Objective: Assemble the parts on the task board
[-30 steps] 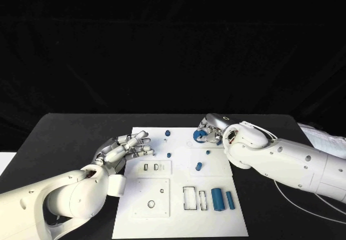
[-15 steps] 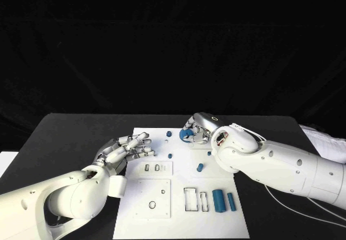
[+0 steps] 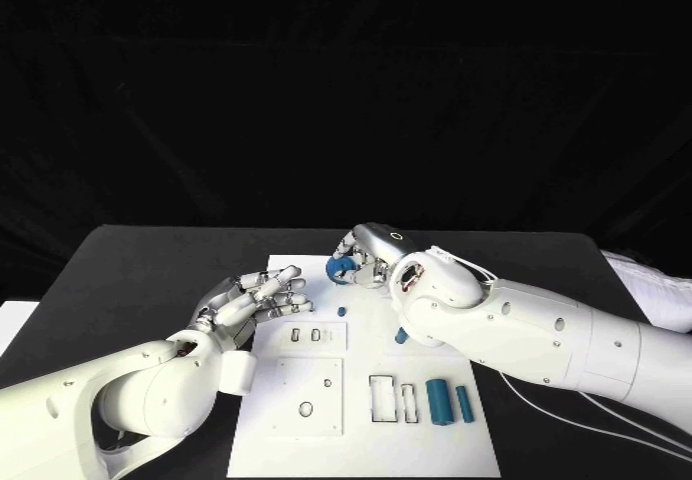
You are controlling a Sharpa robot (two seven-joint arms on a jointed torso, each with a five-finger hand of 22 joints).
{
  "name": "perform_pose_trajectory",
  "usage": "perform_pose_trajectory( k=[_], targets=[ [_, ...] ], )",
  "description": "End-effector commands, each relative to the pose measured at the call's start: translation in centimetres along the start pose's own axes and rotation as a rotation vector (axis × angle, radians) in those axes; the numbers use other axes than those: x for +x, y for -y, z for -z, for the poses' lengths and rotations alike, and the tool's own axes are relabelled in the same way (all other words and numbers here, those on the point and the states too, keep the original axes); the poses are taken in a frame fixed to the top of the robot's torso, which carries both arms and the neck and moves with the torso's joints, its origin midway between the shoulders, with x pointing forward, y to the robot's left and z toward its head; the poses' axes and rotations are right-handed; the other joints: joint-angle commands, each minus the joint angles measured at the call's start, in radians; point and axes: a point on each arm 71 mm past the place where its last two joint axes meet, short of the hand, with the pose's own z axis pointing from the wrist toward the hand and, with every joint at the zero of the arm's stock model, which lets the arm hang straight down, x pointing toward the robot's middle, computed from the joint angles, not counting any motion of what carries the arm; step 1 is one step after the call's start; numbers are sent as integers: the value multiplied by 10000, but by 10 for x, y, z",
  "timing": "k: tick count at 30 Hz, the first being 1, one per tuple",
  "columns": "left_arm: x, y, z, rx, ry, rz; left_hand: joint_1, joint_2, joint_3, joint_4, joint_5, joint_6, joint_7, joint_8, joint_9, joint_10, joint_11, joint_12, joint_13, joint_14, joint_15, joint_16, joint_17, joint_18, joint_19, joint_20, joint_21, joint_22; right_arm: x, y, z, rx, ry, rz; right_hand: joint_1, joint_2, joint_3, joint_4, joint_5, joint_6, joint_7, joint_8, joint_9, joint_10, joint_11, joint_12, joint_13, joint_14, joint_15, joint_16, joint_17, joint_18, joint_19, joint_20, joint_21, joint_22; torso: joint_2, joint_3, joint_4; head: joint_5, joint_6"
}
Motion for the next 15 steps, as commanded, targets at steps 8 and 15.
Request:
perform_pose_trajectory(
  k=[8, 15],
  targets=[
    [4, 0, -1, 37, -219, 23, 90, 9, 2, -87, -36, -20, -3, -37, 12, -70, 11, -48, 11, -28, 25, -31, 15, 122, 61, -15, -32, -16, 20, -7, -4, -267, -587, 282, -106, 65, 80, -1, -1, 13, 5, 10, 54, 18, -20, -95, -41, 662, -54, 28, 639, -80, 898, -36, 38, 2378, 3, 21, -8, 71, -27],
    [4, 0, -1, 34, -236, 28, 107, 18, 11, -103, -36, -18, -3, -39, 12, -69, 10, -48, 11, -26, 24, -36, 24, 122, 65, -18, -33, -17, 25, -5, -5, -169, -720, 354, -119, 57, 89, -4, -7, 7, 7, 6, 53, 22, -18, -83, -26, 664, -53, 34, 653, -83, 904, -36, 42, 2389, 3, 29, -10, 110, -11]
  ],
)
